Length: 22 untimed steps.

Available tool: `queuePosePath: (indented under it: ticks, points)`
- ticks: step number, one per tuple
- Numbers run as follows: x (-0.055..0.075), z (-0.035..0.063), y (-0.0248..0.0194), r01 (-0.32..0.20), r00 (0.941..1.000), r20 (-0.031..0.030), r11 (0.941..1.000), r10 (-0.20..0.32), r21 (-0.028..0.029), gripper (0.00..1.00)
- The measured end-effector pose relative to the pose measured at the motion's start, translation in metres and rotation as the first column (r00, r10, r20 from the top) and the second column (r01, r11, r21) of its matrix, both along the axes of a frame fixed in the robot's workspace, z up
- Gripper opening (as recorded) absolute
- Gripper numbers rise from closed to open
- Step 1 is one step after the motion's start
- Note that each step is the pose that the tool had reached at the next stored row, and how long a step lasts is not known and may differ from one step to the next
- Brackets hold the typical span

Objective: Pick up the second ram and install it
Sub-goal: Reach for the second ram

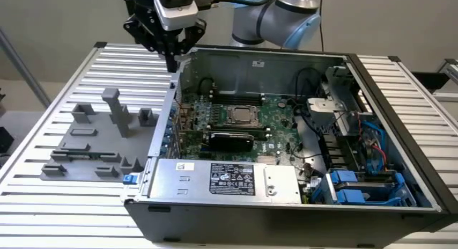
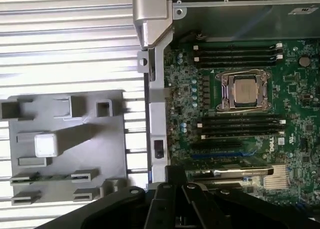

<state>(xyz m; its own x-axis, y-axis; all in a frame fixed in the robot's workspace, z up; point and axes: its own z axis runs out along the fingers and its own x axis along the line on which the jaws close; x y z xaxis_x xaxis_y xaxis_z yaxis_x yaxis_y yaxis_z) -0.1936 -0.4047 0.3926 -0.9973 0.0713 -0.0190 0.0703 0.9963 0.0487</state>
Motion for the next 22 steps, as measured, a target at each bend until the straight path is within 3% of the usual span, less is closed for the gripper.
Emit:
queuePosePath:
  ticks: [10, 22]
  points:
    - [-0.045, -0.0003, -0.0057, 0.000, 1.0000, 0.0000, 1.0000, 0.000, 0.0000, 0.00]
    - [-0.097, -0.0055, -0.0164, 0.000, 1.0000, -0.0006, 1.0000, 0.000, -0.0013, 0.00]
